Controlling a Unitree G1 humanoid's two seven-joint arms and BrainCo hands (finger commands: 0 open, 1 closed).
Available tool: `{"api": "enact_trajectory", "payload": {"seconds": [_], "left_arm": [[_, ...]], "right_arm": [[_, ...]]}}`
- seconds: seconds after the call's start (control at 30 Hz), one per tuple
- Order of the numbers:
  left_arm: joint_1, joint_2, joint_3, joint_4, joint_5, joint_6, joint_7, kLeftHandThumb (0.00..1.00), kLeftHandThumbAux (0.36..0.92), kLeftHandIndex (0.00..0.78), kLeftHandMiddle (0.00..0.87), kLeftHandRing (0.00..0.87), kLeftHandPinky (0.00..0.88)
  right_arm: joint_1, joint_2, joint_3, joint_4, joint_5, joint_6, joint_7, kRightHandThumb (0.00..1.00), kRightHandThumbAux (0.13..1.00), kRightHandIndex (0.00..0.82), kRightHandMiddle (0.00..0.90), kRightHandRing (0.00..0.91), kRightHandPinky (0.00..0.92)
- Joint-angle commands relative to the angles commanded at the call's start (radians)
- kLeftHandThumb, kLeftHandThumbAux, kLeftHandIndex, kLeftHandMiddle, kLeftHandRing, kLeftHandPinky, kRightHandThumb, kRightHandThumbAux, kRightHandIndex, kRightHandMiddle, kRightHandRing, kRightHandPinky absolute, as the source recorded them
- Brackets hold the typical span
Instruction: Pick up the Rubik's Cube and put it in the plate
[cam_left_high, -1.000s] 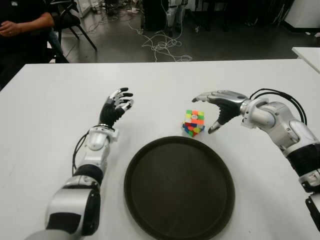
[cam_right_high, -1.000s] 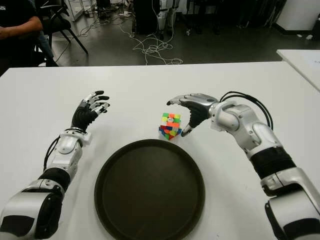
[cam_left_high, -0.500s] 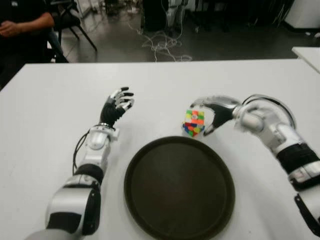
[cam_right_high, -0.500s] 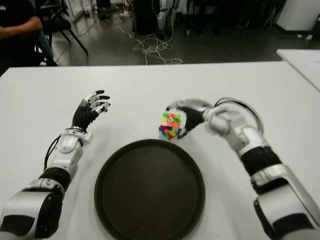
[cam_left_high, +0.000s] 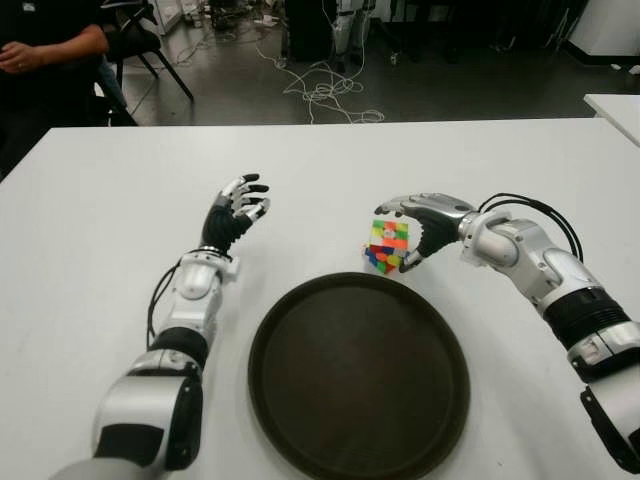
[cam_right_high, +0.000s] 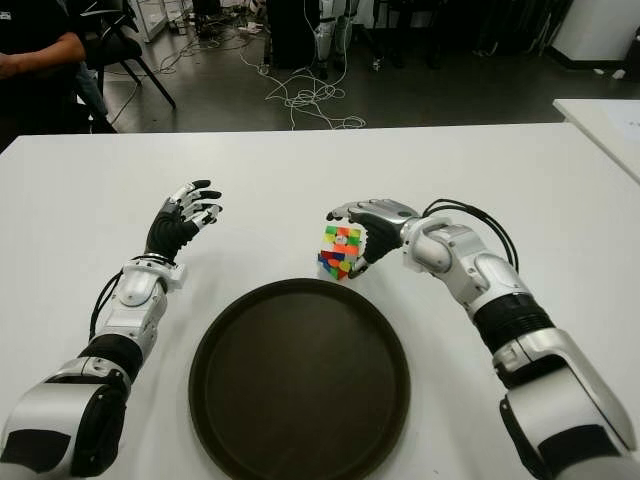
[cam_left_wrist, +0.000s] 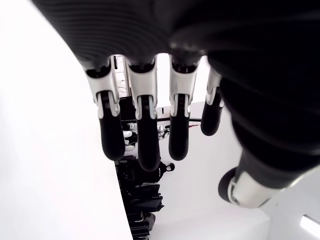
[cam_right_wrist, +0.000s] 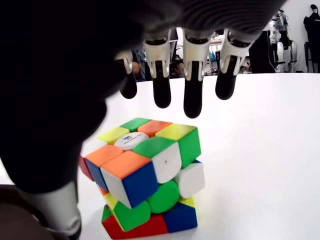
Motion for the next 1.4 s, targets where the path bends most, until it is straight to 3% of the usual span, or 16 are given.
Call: {"api": "enact_trajectory", "payload": {"seconds": [0.6, 0.87, 1.4], "left_arm": [[-0.002, -0.003, 0.0, 0.0, 0.001, 0.009, 0.0, 0.29, 0.715, 0.204, 0.283, 0.306, 0.323], [-0.002, -0.001, -0.008, -0.002, 0.01, 0.013, 0.005, 0.289, 0.715, 0.198, 0.288, 0.31, 0.32], [-0.001, -0.004, -0.006, -0.005, 0.003, 0.023, -0.001, 0.284, 0.721, 0.208, 0.287, 0.307, 0.317]], "right_arm": [[0.004, 0.013, 0.011, 0.001, -0.013, 0.025, -0.018, 0.0, 0.782, 0.199, 0.216, 0.21, 0.186], [-0.001, 0.019, 0.02, 0.011, -0.012, 0.026, -0.019, 0.0, 0.795, 0.249, 0.252, 0.24, 0.216], [-0.007, 0.042, 0.041, 0.065, -0.021, 0.011, -0.052, 0.0, 0.786, 0.209, 0.219, 0.22, 0.204]]}}
